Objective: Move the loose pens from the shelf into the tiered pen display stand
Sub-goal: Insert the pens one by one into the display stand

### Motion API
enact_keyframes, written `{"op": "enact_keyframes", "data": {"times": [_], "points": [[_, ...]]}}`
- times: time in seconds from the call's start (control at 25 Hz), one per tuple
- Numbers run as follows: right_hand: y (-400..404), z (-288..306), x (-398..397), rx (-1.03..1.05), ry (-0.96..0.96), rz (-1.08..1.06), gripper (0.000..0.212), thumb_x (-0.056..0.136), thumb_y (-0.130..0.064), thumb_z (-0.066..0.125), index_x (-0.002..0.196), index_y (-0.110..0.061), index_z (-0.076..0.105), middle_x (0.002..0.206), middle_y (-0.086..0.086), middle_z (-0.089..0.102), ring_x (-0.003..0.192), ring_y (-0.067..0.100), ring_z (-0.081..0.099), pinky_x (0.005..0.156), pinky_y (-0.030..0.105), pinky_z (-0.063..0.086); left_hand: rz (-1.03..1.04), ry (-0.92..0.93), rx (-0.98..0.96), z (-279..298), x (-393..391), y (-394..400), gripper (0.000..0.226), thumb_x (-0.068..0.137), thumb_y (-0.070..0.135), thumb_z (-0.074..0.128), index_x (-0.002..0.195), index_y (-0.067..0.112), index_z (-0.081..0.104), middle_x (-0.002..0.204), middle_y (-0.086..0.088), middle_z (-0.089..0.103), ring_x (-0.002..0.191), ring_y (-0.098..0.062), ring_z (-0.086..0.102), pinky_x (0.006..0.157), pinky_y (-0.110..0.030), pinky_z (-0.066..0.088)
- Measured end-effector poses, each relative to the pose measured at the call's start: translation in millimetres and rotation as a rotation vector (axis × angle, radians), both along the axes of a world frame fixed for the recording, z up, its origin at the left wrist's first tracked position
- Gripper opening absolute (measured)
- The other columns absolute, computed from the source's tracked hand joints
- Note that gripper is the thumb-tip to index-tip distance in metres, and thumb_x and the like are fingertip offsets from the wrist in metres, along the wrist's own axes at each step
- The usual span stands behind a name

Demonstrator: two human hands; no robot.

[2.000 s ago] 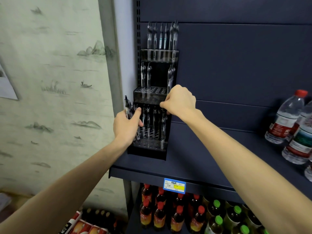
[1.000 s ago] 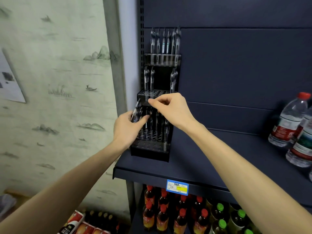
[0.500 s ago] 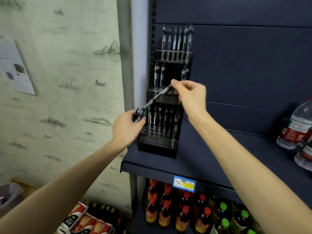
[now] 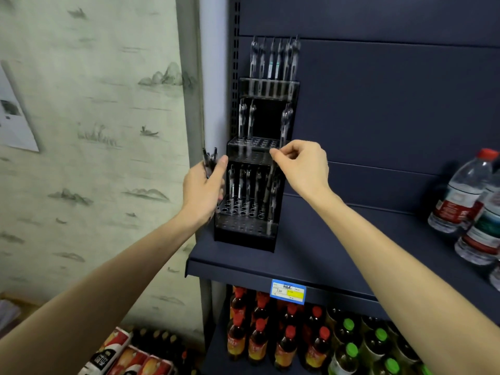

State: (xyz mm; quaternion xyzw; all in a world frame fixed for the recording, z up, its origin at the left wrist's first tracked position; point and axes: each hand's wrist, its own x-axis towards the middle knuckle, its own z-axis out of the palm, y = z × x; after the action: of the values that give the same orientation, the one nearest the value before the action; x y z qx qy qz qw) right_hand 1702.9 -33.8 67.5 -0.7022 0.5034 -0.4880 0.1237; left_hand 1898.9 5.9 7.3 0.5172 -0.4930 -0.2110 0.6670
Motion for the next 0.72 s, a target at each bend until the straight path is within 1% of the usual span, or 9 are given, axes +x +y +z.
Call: {"op": "enact_keyframes", "data": {"times": [0.16, 0.24, 0.32, 0.4, 0.44, 0.48, 0.56, 0.64, 0.72], "points": [[-2, -9, 0, 0.009, 0.11, -0.016, 0.022, 0.091, -0.043, 0.07, 0.077, -0.026, 0.072, 0.069, -0.012, 0.068, 0.072, 0.007, 0.065, 0.068, 0.029, 0.049, -0.006, 0.101, -0.023, -3, -4, 1, 0.043, 0.088, 0.046, 0.078, 0.071, 0.016, 0.054, 0.053, -0.004, 0.05, 0.048, -0.02, 0.046, 0.048, -0.031, 0.043], [-4, -12, 1, 0.022, 0.224, -0.014, 0.024, 0.09, -0.044, 0.07, 0.074, -0.026, 0.072, 0.07, -0.012, 0.068, 0.076, 0.012, 0.066, 0.073, 0.035, 0.055, 0.0, 0.102, -0.015, -5, -5, 2, 0.048, 0.082, 0.047, 0.084, 0.07, 0.012, 0.053, 0.052, -0.008, 0.051, 0.047, -0.02, 0.048, 0.046, -0.03, 0.045], [-4, -12, 5, 0.096, 0.298, 0.016, 0.025, 0.087, -0.047, 0.073, 0.072, -0.027, 0.072, 0.071, -0.011, 0.068, 0.079, 0.015, 0.067, 0.077, 0.04, 0.058, -0.012, 0.095, 0.0, -6, -7, 3, 0.048, 0.079, 0.045, 0.086, 0.071, 0.009, 0.056, 0.051, -0.01, 0.053, 0.045, -0.02, 0.048, 0.045, -0.029, 0.046], [-5, -5, 6, 0.162, 0.363, 0.024, 0.029, 0.084, -0.054, 0.074, 0.074, -0.027, 0.075, 0.069, -0.011, 0.068, 0.08, 0.016, 0.068, 0.075, 0.037, 0.057, -0.031, 0.071, 0.013, -9, -10, 3, 0.049, 0.078, 0.042, 0.088, 0.073, 0.004, 0.058, 0.051, -0.01, 0.052, 0.043, -0.019, 0.047, 0.045, -0.03, 0.046], [-5, -1, 5, 0.154, 0.401, 0.009, 0.032, 0.084, -0.058, 0.073, 0.076, -0.027, 0.076, 0.068, -0.01, 0.067, 0.079, 0.015, 0.068, 0.072, 0.034, 0.055, -0.037, 0.047, 0.018, -10, -11, 3, 0.049, 0.077, 0.041, 0.089, 0.072, 0.004, 0.058, 0.051, -0.008, 0.052, 0.043, -0.017, 0.047, 0.046, -0.031, 0.047], [-3, 3, 3, 0.114, 0.418, -0.013, 0.035, 0.084, -0.06, 0.071, 0.08, -0.027, 0.077, 0.069, -0.011, 0.068, 0.078, 0.014, 0.067, 0.07, 0.032, 0.053, -0.037, 0.015, 0.019, -12, -12, 3, 0.048, 0.076, 0.041, 0.09, 0.07, 0.006, 0.058, 0.052, -0.002, 0.053, 0.044, -0.014, 0.047, 0.049, -0.031, 0.047], [3, 7, 4, -0.008, 0.341, -0.005, 0.035, 0.088, -0.06, 0.067, 0.083, -0.027, 0.078, 0.072, -0.012, 0.07, 0.077, 0.011, 0.067, 0.068, 0.03, 0.052, -0.011, -0.089, 0.009, -15, -14, 3, 0.035, 0.074, 0.043, 0.091, 0.064, 0.023, 0.064, 0.054, 0.015, 0.057, 0.051, -0.004, 0.049, 0.058, -0.027, 0.046], [11, 8, 10, -0.058, 0.241, 0.101, 0.034, 0.088, -0.061, 0.066, 0.08, -0.031, 0.078, 0.067, -0.014, 0.069, 0.069, 0.005, 0.065, 0.064, 0.029, 0.052, 0.024, -0.152, 0.02, -15, -17, 3, 0.033, 0.073, 0.047, 0.091, 0.058, 0.038, 0.063, 0.052, 0.019, 0.055, 0.055, -0.001, 0.046, 0.06, -0.028, 0.04], [17, 8, 20, -0.037, 0.228, 0.226, 0.032, 0.084, -0.064, 0.068, 0.08, -0.035, 0.079, 0.064, -0.015, 0.068, 0.065, 0.004, 0.062, 0.063, 0.029, 0.052, 0.036, -0.187, 0.054, -15, -18, 1, 0.039, 0.072, 0.052, 0.089, 0.054, 0.038, 0.057, 0.048, 0.017, 0.047, 0.051, -0.004, 0.039, 0.056, -0.03, 0.034]]}}
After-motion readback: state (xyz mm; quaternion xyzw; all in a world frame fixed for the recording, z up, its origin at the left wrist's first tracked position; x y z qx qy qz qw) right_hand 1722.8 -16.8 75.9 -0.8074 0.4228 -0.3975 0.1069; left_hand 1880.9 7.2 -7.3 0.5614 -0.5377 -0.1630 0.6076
